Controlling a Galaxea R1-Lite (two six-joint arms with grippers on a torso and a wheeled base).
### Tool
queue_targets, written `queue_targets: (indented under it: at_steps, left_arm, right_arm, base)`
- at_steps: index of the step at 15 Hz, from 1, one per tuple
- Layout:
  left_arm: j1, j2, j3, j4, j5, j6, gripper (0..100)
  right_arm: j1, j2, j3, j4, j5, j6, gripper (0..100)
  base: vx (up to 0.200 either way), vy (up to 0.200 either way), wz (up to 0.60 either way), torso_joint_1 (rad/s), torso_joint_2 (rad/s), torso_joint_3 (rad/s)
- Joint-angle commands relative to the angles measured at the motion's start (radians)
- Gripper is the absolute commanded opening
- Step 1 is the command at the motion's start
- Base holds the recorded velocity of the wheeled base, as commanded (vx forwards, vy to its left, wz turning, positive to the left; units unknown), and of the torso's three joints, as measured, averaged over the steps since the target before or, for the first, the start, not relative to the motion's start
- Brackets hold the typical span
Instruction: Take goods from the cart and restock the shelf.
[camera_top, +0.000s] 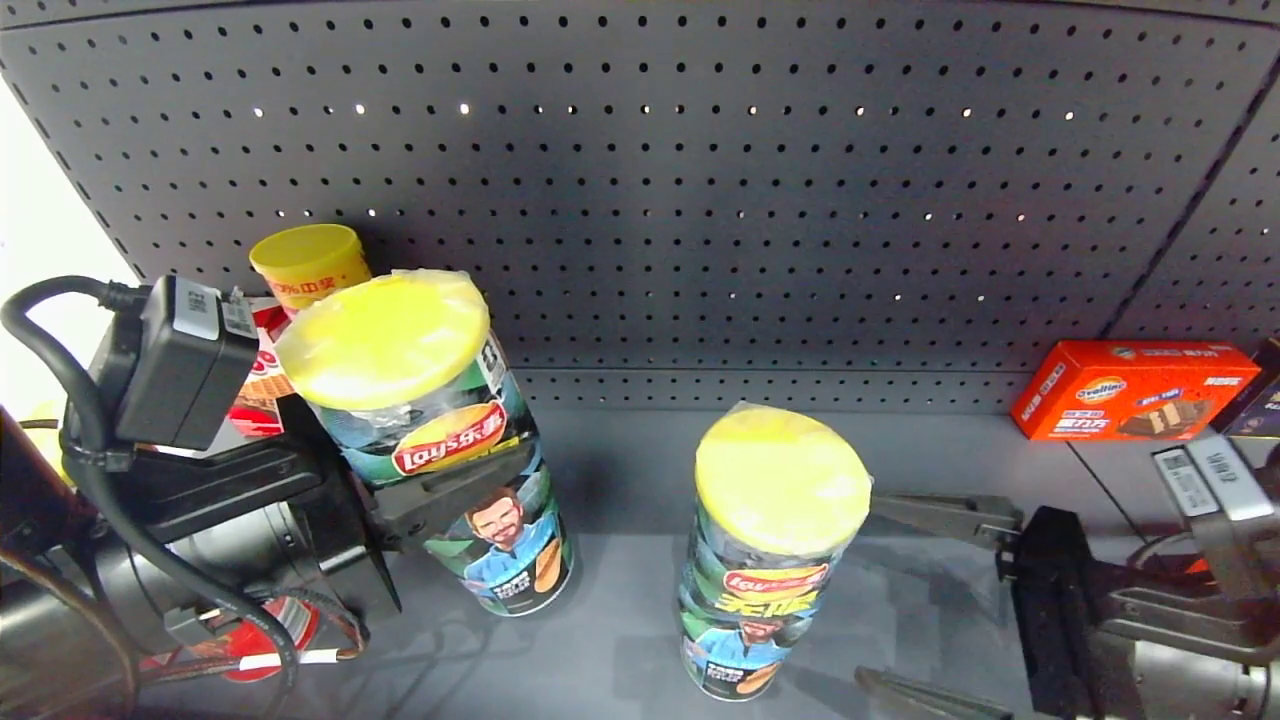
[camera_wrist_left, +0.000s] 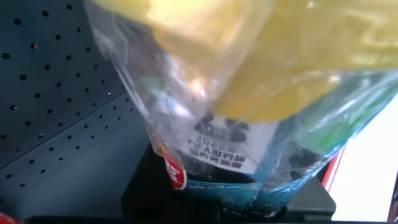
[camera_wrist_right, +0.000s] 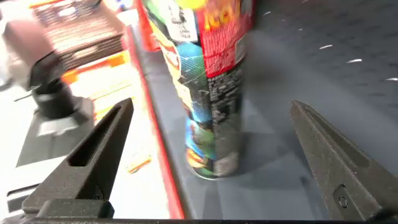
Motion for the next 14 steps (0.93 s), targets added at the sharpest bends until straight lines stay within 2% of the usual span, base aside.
queue_targets:
  at_steps: [1, 5, 9, 11, 14]
  left_arm:
    - [-0.003, -0.002, -0.001, -0.001, 0.000, 0.000, 0]
    - [0.000, -0.002, -0.009, -0.001, 0.000, 0.000, 0]
    - [0.000, 0.000, -0.015, -0.001, 0.000, 0.000, 0]
    - [0.000, -0.002, -0.013, -0.001, 0.000, 0.000, 0]
    - [0.000, -0.011, 0.002, -0.001, 0.000, 0.000, 0]
  right_arm:
    - [-0.057, -0.096, 0.009, 0.001, -0.017, 0.000, 100]
    - [-0.082, -0.224, 0.055, 0.062, -0.116, 0.012, 100]
    - [-0.088, -0.424, 0.193, 0.154, -0.205, 0.034, 100]
    - [-0.087, -0.537, 0.231, 0.262, -0.248, 0.035, 100]
    - [-0.090, -0.760, 0.254, 0.509, -0.290, 0.052, 100]
  base:
    - [0.000, 0.000, 0.00, 0.000, 0.00, 0.000]
    - [0.000, 0.000, 0.00, 0.000, 0.00, 0.000]
    - [0.000, 0.000, 0.00, 0.000, 0.00, 0.000]
    - [0.000, 0.000, 0.00, 0.000, 0.00, 0.000]
    - [0.000, 0.000, 0.00, 0.000, 0.00, 0.000]
